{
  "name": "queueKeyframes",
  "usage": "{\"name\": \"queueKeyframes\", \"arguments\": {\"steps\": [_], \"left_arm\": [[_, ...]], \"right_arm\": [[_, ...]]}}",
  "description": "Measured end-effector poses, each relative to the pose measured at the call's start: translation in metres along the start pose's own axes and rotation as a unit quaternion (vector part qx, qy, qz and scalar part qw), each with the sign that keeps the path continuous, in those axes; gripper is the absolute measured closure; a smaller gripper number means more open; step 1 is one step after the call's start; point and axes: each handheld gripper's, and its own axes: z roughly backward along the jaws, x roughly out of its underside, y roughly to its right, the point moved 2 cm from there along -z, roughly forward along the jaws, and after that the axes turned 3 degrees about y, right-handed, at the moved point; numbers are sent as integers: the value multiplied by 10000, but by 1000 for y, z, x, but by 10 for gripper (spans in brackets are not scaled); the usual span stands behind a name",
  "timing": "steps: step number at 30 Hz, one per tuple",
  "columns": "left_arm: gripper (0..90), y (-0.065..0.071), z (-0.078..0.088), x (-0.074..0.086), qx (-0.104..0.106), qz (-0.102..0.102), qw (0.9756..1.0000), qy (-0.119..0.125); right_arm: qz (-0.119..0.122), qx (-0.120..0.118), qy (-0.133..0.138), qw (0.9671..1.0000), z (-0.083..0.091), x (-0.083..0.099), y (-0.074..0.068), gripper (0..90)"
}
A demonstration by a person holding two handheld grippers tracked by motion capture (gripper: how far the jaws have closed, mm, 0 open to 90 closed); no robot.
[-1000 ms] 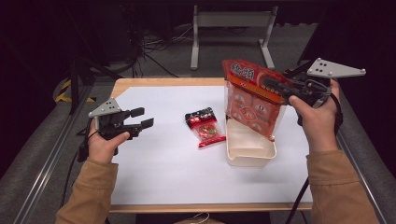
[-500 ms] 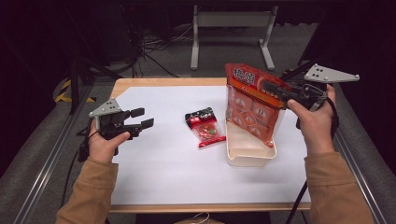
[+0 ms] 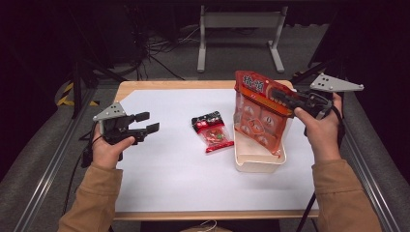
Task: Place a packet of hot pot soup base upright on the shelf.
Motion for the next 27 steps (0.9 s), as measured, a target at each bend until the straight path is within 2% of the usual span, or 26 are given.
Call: {"name": "queueKeyframes", "arguments": {"steps": [11,13,14,17,20,24,27], "left_arm": [[341,0,-2,1,-8,43,10000,-4],[341,0,-3,1,6,115,9999,-14],[344,0,-4,1,13,63,10000,-24],[347,0,-6,4,-50,54,9999,152],[352,0,-7,6,-78,28,9998,160],[352,0,-7,6,-105,-30,9998,174],[330,0,-8,7,-145,-43,9997,214]], "right_arm": [[-15,-3,106,9999,4,17,2,895],[-31,-3,96,9999,5,18,2,895],[-39,-7,102,9999,5,19,2,895],[-17,2,90,10000,6,22,2,895],[-16,9,102,9999,7,27,1,894],[3,36,25,10000,6,34,0,893],[50,20,-172,9998,3,43,-2,893]]}}
